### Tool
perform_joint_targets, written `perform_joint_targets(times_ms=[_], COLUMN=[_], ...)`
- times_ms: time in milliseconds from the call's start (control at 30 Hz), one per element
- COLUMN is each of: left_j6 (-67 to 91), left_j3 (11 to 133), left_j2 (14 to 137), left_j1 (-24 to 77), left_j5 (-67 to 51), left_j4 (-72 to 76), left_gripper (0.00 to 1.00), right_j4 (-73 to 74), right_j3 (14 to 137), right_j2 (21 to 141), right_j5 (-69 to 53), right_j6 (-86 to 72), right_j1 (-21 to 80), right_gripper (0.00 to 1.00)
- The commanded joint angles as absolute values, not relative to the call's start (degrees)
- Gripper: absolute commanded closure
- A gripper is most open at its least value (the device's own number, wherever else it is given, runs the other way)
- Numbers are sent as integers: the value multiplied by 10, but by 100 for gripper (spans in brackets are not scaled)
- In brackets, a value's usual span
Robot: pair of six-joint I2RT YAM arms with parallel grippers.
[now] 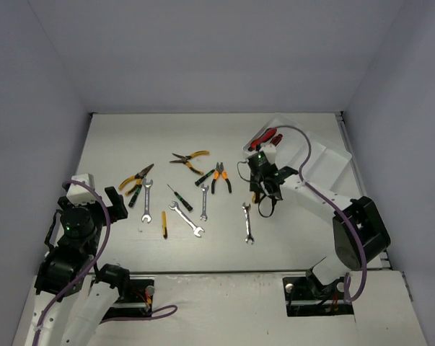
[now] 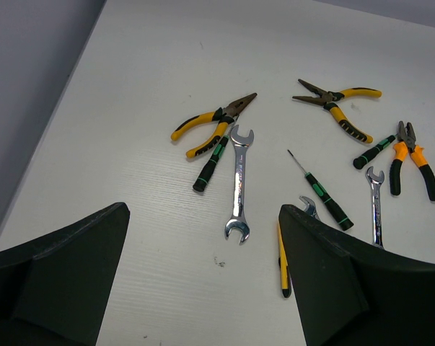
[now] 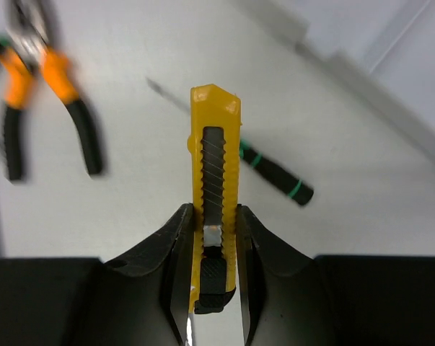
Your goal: Sort the tools into containers
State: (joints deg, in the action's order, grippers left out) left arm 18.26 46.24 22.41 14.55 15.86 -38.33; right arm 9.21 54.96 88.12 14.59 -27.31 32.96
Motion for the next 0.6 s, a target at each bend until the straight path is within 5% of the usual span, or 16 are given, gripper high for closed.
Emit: perform_joint_targets(times_ms=[0,300,567], left_j6=[183,182,183], left_j3=[467,466,467], left_j2=[236,235,235], left_j1=[142,142,143], left_j5=[156,157,155], left_j4=[-346,-347,-346], left_gripper=[17,17,17], right_j4=[78,76,76], right_j3=[672,956,1075], right_j2=[880,1090,1236], right_j5=[209,227,215], right_j6=[-301,-316,-368], right_j1=[274,160,120], right_gripper=[100,100,90])
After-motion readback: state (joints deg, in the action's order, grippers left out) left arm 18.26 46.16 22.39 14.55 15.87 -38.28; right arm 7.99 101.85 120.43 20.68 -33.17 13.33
